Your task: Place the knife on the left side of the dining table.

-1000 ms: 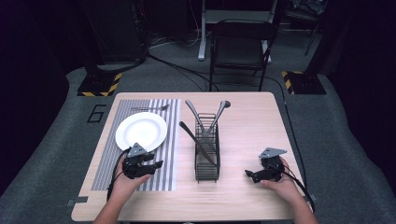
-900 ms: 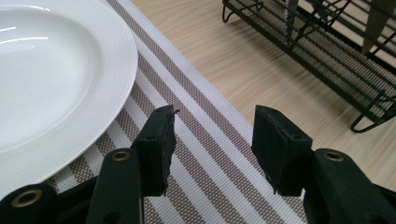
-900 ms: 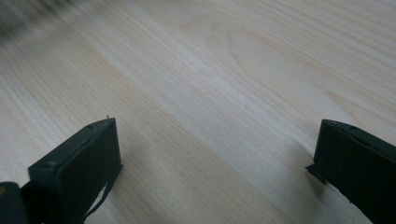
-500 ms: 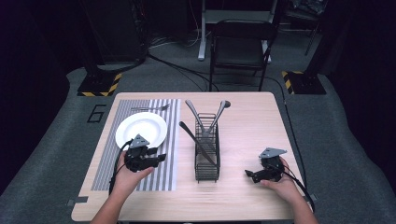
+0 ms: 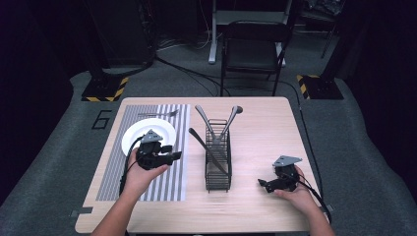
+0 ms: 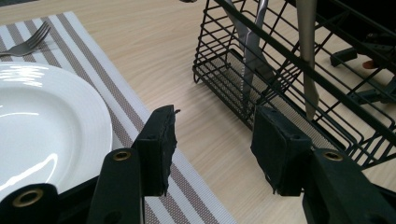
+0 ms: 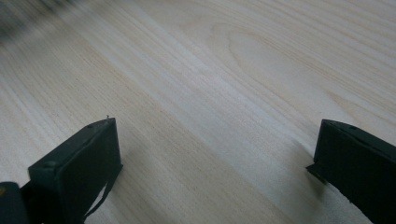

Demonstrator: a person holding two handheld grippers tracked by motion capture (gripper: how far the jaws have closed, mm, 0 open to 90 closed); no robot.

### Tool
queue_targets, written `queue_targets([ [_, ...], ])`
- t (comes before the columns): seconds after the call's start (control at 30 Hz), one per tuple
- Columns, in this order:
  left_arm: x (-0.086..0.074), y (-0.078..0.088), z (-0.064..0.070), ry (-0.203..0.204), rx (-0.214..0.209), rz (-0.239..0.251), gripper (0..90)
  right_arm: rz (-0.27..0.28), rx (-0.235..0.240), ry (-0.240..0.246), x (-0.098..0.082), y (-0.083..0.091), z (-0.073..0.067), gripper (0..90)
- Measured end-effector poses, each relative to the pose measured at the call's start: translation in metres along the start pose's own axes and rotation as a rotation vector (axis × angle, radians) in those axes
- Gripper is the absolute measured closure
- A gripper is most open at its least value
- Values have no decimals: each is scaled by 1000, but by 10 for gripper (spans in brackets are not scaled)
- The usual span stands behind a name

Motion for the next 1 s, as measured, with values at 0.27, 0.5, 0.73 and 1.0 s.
queue_targets([
  [0.27, 18, 0, 8, 17, -10, 18, 493, 3, 0, 4, 0, 0, 0, 0],
  [0.5, 33, 2, 19, -3, -19, 19, 493, -3, 4, -3, 0, 0, 0, 0],
  [0.73, 43, 2, 29, -4, -36, 21, 505, 3, 0, 4, 0, 0, 0, 0],
  [1.0, 56, 0, 36, 1, -52, 40, 505, 3, 0, 5, 0, 0, 0, 0],
])
Point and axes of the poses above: each handheld gripper's, and its own axes: y roughly backward along the jaws, x roughly out of its top, z roughly to its right, the point moved 9 cm from there along -y, roughly forward along the jaws, and after that the axes turned 5 degrees about y, right-handed, at the moved point
